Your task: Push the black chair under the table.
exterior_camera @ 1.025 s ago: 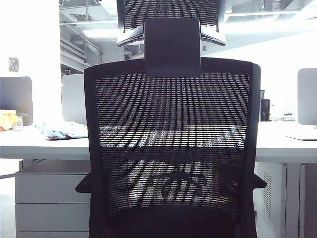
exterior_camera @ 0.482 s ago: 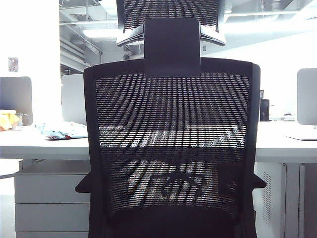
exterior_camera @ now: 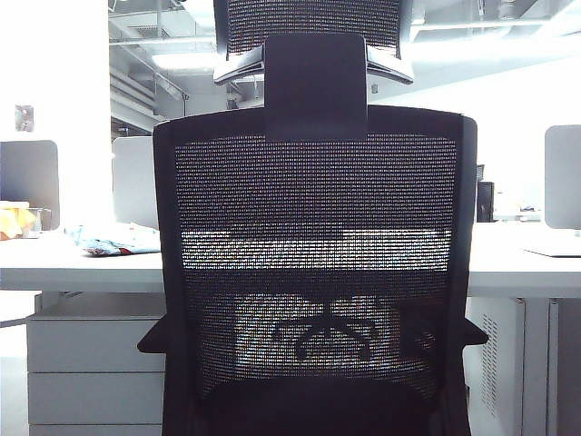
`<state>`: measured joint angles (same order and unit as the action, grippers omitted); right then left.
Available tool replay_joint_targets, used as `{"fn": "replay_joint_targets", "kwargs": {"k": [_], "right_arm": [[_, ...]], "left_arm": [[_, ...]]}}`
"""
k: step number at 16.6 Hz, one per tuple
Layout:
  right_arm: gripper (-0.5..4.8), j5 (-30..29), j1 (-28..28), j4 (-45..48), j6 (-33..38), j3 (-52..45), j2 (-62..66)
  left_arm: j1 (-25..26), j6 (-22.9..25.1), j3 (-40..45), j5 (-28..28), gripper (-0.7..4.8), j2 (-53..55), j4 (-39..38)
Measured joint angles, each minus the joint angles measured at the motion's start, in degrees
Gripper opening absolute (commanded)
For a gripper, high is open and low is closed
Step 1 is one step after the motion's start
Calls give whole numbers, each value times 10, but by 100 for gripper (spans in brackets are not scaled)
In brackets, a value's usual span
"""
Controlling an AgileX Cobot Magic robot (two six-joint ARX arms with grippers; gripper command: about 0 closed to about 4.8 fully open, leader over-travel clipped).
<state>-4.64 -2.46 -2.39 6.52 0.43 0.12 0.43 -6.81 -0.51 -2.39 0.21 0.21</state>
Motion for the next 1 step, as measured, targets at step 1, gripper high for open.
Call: {"fn": "replay_joint_targets", "kwargs": {"k": [1], "right_arm": [[-5,0,0,0,0,0,0]], "left_arm": [[0,0,0,0,-5,0,0]]}}
